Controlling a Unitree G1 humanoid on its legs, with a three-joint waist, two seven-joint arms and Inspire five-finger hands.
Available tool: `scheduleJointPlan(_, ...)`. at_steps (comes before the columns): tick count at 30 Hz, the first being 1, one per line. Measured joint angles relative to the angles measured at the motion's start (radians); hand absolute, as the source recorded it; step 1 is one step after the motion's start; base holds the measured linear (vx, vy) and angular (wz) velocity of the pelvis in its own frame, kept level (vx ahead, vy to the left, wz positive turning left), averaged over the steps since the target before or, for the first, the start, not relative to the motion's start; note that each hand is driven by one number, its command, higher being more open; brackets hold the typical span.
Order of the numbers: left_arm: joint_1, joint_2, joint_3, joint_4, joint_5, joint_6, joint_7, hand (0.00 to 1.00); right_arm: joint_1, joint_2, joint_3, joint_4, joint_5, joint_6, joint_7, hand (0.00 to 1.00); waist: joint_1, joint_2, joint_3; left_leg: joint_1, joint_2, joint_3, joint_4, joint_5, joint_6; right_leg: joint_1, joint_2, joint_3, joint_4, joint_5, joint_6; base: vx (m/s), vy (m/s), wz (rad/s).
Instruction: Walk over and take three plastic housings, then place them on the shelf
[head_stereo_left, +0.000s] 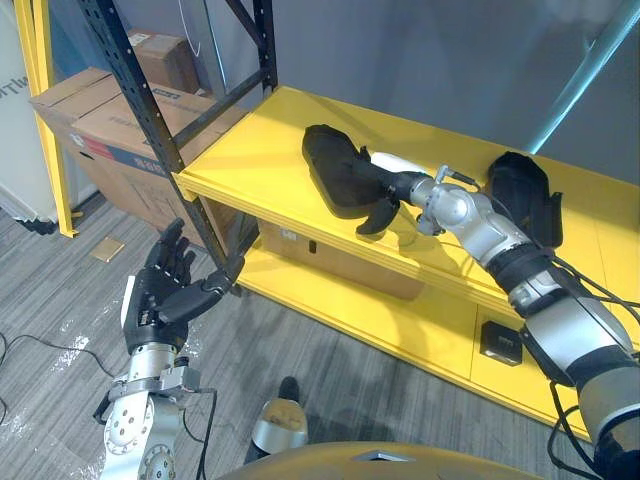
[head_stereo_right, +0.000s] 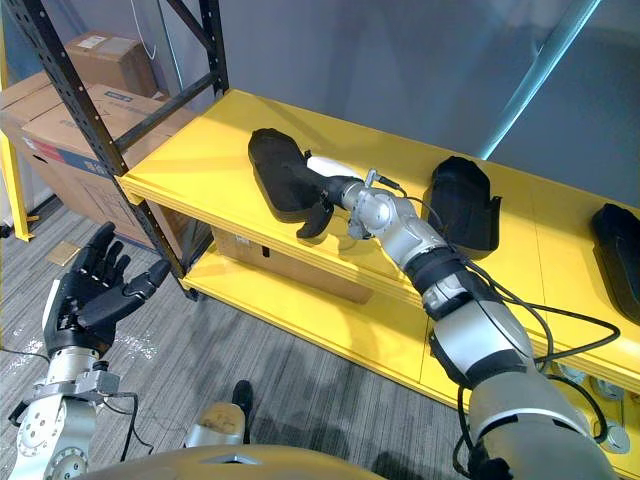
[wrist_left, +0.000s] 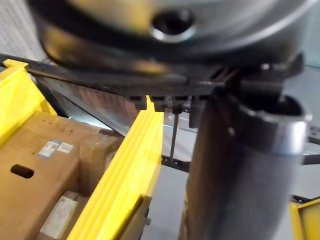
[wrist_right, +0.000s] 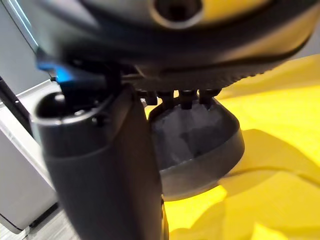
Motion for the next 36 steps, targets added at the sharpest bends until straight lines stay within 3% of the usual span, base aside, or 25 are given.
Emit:
scheduleJointPlan(5, -0.002, -0.012, -0.028, 0.0, 0.0, 0.026, 0.0, 1.0, -0.037, 0.057, 0.002, 0.107, -0.004, 0.04, 0.067, 1.0, 0.002, 0.01, 0.006, 0.001, 0.001, 0.001, 0.0, 0.001, 0.0, 0.002, 0.0, 0.0, -0.007, 0.001, 0.001, -0.01, 0.0, 0.0)
scheduleJointPlan(15, -0.021, -0.018, -0.07, 0.0, 0.0, 0.067, 0.011, 1.0, -0.126, 0.104, 0.005, 0.254, -0.005, 0.072, 0.078, 1.0, 0.002, 0.026, 0.015, 0.002, 0.003, 0.002, 0.001, -0.001, -0.002, 0.004, 0.002, 0.0, -0.011, 0.001, 0.0, 0.0, 0.0, 0.0)
scheduleJointPlan(20, -0.035, -0.033, -0.068, 0.0, 0.0, 0.085, 0.015, 1.0, -0.155, 0.129, -0.024, 0.266, -0.007, 0.175, 0.076, 1.0, 0.002, 0.049, 0.028, 0.001, 0.009, 0.01, 0.004, -0.007, -0.001, -0.008, 0.004, 0.007, -0.01, 0.0, 0.0, 0.0, 0.0, -0.05)
scheduleJointPlan(23, -0.057, -0.033, -0.083, -0.002, 0.0, 0.088, 0.023, 1.0, -0.172, 0.169, -0.083, 0.304, -0.021, 0.258, -0.001, 1.0, 0.005, 0.058, 0.036, -0.002, 0.014, 0.017, 0.007, -0.006, 0.0, -0.014, 0.007, 0.014, -0.01, 0.0, 0.001, 0.0, 0.0, -0.06)
scheduleJointPlan(29, -0.058, -0.033, -0.118, -0.004, -0.001, 0.09, 0.057, 1.0, -0.176, 0.181, -0.168, 0.323, -0.024, 0.358, -0.142, 1.0, 0.009, 0.059, 0.04, -0.021, 0.013, 0.026, 0.006, 0.006, 0.002, -0.043, 0.0, 0.025, 0.006, 0.002, -0.006, 0.0, 0.002, -0.02)
scheduleJointPlan(36, -0.065, -0.033, -0.143, -0.004, -0.009, 0.089, 0.063, 1.0, -0.181, 0.211, -0.196, 0.328, -0.065, 0.38, -0.182, 1.0, 0.0, 0.069, 0.047, -0.018, 0.014, 0.03, 0.006, 0.006, 0.001, -0.045, -0.006, 0.029, 0.023, -0.006, -0.015, 0.0, 0.001, -0.01)
